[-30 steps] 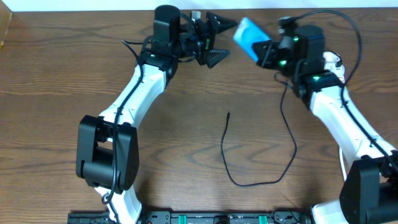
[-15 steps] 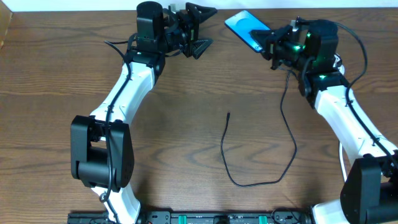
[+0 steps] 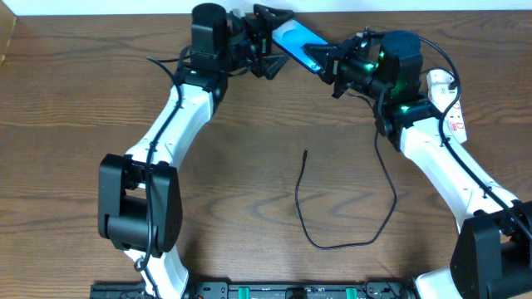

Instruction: Plug charger to phone and switch on socket

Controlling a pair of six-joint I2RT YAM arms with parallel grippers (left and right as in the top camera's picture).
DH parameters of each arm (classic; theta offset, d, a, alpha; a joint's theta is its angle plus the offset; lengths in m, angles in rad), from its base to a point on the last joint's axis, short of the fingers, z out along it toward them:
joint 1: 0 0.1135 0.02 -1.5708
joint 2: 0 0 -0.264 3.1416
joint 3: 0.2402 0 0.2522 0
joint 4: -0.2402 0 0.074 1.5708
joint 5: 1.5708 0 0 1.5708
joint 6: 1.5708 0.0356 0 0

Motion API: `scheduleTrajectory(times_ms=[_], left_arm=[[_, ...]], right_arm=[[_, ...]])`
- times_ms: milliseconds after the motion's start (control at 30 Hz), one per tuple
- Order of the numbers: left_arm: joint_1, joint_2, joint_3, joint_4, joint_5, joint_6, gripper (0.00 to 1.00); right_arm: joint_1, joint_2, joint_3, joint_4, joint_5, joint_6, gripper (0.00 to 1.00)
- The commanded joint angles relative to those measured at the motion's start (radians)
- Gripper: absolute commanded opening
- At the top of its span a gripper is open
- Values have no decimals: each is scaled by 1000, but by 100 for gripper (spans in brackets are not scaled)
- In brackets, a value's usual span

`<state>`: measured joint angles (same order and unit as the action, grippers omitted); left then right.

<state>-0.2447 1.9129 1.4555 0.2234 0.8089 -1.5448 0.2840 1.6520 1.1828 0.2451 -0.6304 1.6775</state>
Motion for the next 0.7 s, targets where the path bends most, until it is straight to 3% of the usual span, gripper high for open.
scheduleTrajectory(times_ms=[0, 200, 500, 667], left_arm=[[-14, -32, 22, 3, 11, 1, 94], [-15, -32, 22, 3, 17, 1, 93], [-15, -32, 22, 4, 16, 2, 54], [-15, -32, 22, 3, 16, 2, 40]], right_arm=[[10, -2, 18, 13, 11, 13, 1], [13, -2, 18, 13, 11, 13, 1], [32, -2, 18, 13, 11, 31, 1], [46, -2, 18, 13, 11, 32, 1]])
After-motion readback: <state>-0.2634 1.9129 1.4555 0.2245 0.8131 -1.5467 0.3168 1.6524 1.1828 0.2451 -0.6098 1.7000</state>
